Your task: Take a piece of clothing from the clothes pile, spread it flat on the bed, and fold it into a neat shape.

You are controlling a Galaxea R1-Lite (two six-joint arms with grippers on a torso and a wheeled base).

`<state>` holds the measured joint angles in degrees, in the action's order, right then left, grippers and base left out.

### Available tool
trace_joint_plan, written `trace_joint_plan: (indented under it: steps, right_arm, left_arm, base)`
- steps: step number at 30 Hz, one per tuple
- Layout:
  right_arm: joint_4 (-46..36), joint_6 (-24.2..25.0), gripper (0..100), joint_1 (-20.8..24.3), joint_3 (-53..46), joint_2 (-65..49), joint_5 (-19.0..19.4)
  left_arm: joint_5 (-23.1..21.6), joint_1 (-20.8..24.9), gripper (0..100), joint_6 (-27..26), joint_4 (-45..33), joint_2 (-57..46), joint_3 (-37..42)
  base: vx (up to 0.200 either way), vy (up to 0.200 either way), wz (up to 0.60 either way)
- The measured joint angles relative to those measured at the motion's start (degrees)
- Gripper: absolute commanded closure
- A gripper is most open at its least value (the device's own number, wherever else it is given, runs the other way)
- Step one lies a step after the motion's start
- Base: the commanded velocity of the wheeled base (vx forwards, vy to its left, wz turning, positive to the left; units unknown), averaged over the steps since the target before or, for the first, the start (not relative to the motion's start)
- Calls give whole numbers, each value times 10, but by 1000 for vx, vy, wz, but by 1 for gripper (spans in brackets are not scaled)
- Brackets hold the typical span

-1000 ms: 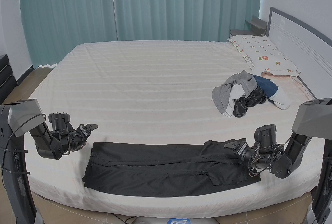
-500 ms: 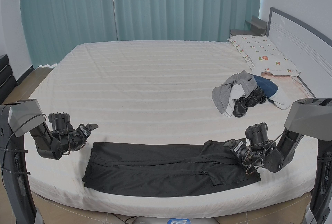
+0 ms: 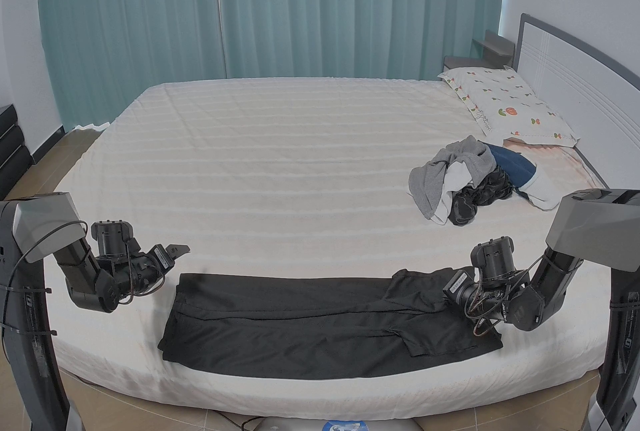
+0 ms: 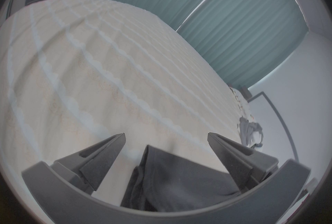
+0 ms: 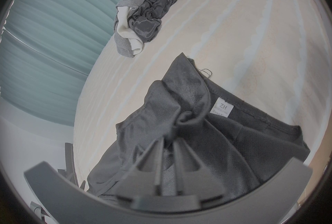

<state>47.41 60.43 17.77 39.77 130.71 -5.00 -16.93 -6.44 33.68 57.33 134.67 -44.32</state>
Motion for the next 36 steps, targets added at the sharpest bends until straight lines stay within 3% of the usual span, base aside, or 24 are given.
trace_joint_plan:
  steps: [5,13,22,36]
  right_arm:
    - [2,-1,100,0,-2,-17,0]
    - [8,-2,100,0,-4,-39,0]
    - [13,-10,100,1,-10,-47,1]
    - [44,-21,100,1,-21,-46,6]
  left_arm:
    - [-1,12,0,-13,-17,-35,32]
    - [11,49,0,-22,-148,-100,45]
    - [113,89,0,-71,-165,-105,48]
    - [140,108,0,-75,-213,-90,37]
  base:
    - [0,0,0]
    - [0,0,0]
    - [0,0,0]
    - [0,0,0]
